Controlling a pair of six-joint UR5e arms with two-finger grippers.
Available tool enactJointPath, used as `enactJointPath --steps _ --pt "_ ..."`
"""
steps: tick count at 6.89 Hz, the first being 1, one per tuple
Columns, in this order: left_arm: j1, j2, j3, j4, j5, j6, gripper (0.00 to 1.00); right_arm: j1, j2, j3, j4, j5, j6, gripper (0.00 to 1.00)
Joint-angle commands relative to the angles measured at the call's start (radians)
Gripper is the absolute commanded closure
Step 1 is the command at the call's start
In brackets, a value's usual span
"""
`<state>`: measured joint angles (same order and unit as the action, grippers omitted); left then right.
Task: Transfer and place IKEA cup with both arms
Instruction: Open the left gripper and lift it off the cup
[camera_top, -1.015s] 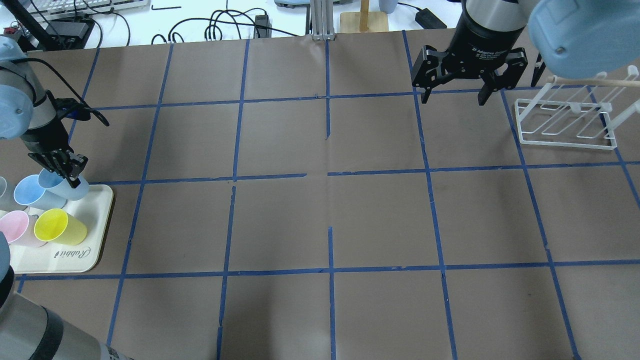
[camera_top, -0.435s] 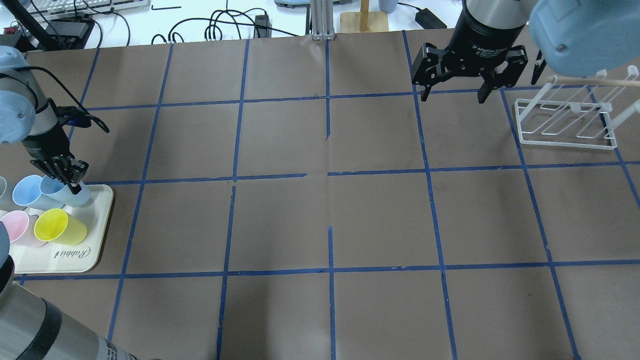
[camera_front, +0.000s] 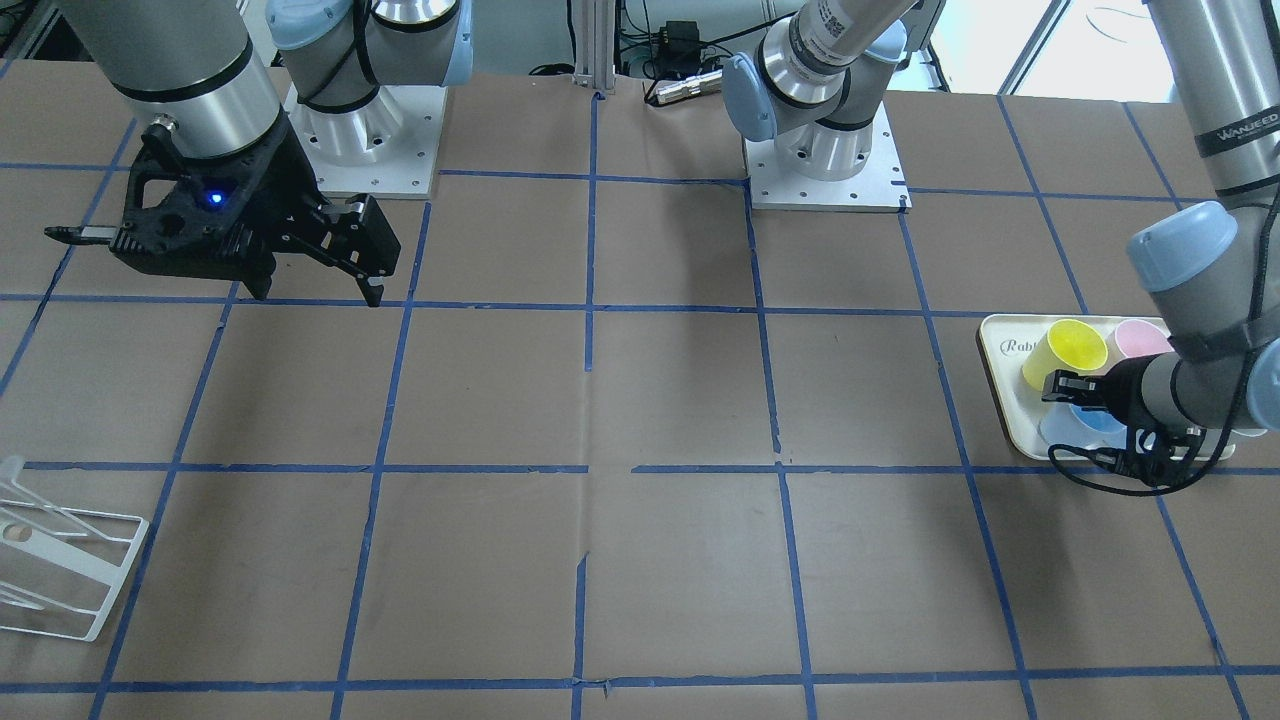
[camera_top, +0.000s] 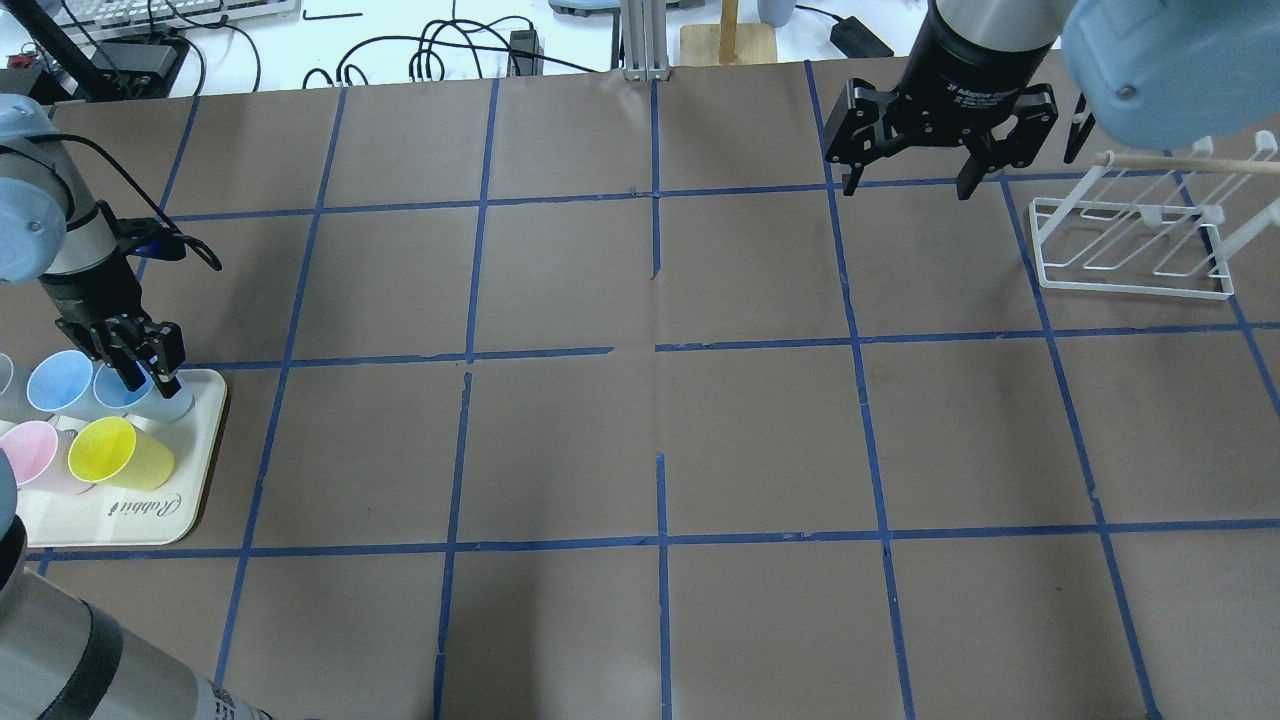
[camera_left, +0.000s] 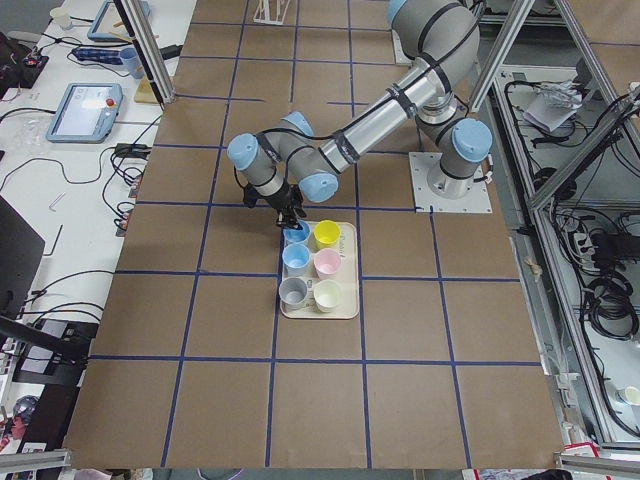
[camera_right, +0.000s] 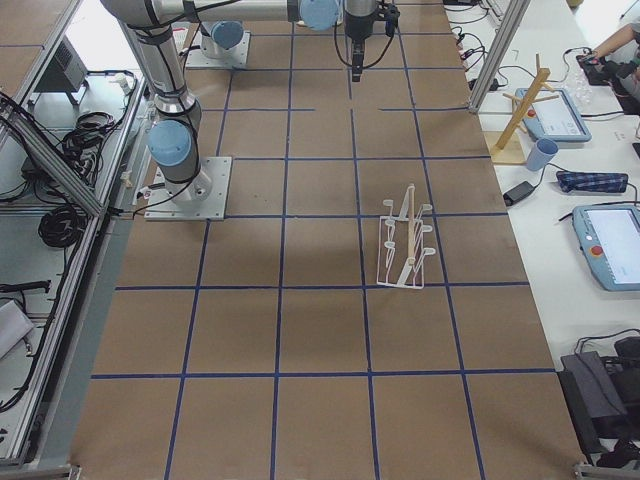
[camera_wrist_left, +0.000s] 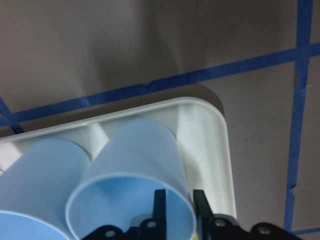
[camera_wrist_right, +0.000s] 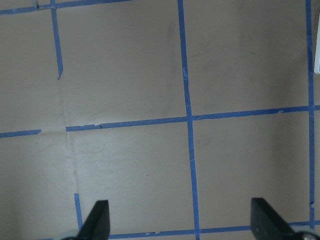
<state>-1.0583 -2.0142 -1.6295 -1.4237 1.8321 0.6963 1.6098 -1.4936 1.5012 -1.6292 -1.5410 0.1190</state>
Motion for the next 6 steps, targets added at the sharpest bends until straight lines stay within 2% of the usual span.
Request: enactJointPath --steps 1,2,3,4,5,6 --pt "-0.011 0.046 0.070 -0.075 -0.081 -0.024 0.09 -0.001 0.004 -0.002 -0.011 -0.008 -0.004 0.00" --pt "-0.021 0.069 0.136 -0.154 -0.097 -0.122 0.05 -0.002 0.000 -0.003 -0.012 -0.008 0.001 0.00" --pt "-0.061 0.092 0.220 -0.238 -0.207 -0.197 0.00 0.001 0.001 -0.001 -0.012 -0.007 0.001 0.00" --pt "-0.125 0.116 0.308 -0.297 -0.220 -0.302 0.00 0.001 0.003 -0.001 -0.011 -0.008 0.001 0.00" --pt "-0.203 0.146 0.366 -0.303 -0.215 -0.335 0.00 -0.019 0.003 -0.002 -0.006 -0.013 -0.015 0.00" --pt "-0.266 0.175 0.364 -0.322 -0.223 -0.384 0.00 -0.013 0.000 -0.004 -0.008 0.005 0.002 0.00"
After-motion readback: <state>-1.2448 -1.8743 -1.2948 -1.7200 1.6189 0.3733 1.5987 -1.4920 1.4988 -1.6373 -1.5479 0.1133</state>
